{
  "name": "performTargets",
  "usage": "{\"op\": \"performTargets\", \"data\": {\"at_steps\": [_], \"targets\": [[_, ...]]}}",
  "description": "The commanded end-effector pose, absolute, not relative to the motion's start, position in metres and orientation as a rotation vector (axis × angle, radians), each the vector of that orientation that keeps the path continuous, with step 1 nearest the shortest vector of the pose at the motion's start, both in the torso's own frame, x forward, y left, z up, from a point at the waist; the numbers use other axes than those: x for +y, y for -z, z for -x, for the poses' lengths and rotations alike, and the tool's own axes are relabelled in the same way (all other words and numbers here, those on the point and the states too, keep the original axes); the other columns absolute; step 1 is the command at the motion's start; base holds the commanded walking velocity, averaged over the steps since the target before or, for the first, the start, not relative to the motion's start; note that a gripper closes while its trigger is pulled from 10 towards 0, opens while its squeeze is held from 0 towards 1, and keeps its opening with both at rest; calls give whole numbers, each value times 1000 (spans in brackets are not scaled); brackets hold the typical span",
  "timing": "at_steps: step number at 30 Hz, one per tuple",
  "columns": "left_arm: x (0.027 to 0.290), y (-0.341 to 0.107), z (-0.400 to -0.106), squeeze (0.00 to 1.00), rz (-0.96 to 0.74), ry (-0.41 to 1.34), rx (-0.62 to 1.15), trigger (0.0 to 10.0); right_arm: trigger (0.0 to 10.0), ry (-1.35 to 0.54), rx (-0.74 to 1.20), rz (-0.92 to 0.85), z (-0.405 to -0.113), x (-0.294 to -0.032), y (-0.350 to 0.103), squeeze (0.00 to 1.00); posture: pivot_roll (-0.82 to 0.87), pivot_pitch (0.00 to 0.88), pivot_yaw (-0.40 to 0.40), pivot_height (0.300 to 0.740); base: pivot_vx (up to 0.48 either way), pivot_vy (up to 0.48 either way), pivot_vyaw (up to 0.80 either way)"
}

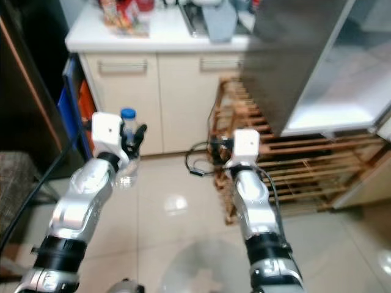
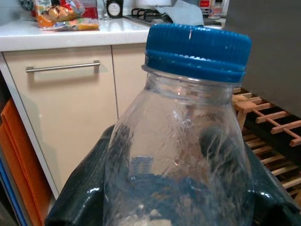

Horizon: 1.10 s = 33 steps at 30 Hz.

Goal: Restocking fridge

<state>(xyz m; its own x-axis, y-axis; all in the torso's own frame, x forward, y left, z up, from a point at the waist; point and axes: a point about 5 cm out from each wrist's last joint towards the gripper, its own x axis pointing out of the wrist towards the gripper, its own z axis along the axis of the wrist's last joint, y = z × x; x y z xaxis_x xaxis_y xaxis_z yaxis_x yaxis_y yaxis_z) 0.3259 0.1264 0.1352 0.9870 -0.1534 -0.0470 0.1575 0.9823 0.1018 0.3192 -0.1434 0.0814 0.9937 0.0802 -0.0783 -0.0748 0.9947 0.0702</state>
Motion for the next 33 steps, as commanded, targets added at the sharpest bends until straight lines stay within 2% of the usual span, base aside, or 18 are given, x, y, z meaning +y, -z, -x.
{"op": "performTargets", "data": {"at_steps": [1, 7, 11, 12, 18, 26, 29, 33], "targets": [[132, -137, -330, 0, -142, 122, 26, 10000, 10000, -80, 71, -69, -317, -140, -82, 86, 6, 0, -2, 740, 0, -416, 0], [119, -134, -335, 0, -117, 137, 48, 10000, 10000, -55, 70, -38, -309, -152, -77, 82, -18, 0, 16, 740, 136, -405, 0], [113, -134, -334, 0, -96, 162, 31, 10000, 10000, -26, 79, -10, -308, -161, -74, 78, -16, 0, 15, 740, 0, 0, 0], [109, -133, -334, 0, -108, 180, 20, 10000, 10000, -4, 82, -13, -309, -166, -74, 82, -27, 0, -12, 740, 0, 0, -625], [98, -137, -337, 0, -64, 230, -28, 10000, 10000, -36, 64, 26, -302, -171, -78, 94, -58, 0, -48, 740, 0, 0, -676], [93, -124, -331, 0, -32, 264, -6, 10000, 10000, 10, 104, 18, -287, -186, -68, 98, -99, 0, -19, 740, 0, 0, -692], [85, -125, -330, 0, 19, 332, -4, 10000, 10000, 20, 100, 17, -286, -185, -69, 102, -109, 0, -3, 740, 0, 0, -694], [79, -132, -332, 0, 5, 378, -52, 10000, 10000, 26, 94, 14, -285, -183, -70, 106, -113, 0, 5, 740, 0, 0, -691]]}}
